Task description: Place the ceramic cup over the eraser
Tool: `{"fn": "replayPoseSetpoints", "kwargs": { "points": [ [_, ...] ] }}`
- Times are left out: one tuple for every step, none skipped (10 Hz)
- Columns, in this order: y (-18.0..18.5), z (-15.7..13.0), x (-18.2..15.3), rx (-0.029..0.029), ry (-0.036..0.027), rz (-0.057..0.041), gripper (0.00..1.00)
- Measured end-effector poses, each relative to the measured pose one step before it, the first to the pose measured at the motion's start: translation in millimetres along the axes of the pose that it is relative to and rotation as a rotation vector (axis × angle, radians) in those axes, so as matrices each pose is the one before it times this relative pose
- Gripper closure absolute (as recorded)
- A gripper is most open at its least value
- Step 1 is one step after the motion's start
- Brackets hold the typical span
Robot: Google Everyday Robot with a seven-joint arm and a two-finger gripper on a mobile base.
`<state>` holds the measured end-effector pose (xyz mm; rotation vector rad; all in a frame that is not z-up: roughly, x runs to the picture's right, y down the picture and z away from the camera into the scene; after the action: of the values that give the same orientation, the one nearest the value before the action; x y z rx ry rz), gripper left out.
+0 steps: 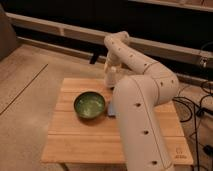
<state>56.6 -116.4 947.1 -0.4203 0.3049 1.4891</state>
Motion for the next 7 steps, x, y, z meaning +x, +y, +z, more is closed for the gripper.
{"fn": "replayPoseSetpoints", "kwargs": {
  "points": [
    [-0.07,3.69,0.33,-0.00062,0.00748,0.00275,1.00],
    [0.62,3.12,-0.21,-0.00089,0.00717,0.00121,1.00],
    [-0.40,2.57,0.68,0.00214,0.00957,0.00103,1.00],
    [-2.90,2.04,1.80,0.01251,0.01358,-0.00170,1.00],
    [-3.97,0.38,1.41,0.01914,0.01235,-0.00538,0.96],
    [-2.98,0.26,0.42,0.02238,0.00958,-0.00940,0.86],
    [-0.24,0.14,-0.15,0.01435,0.00602,-0.00811,0.78]
  ]
}}
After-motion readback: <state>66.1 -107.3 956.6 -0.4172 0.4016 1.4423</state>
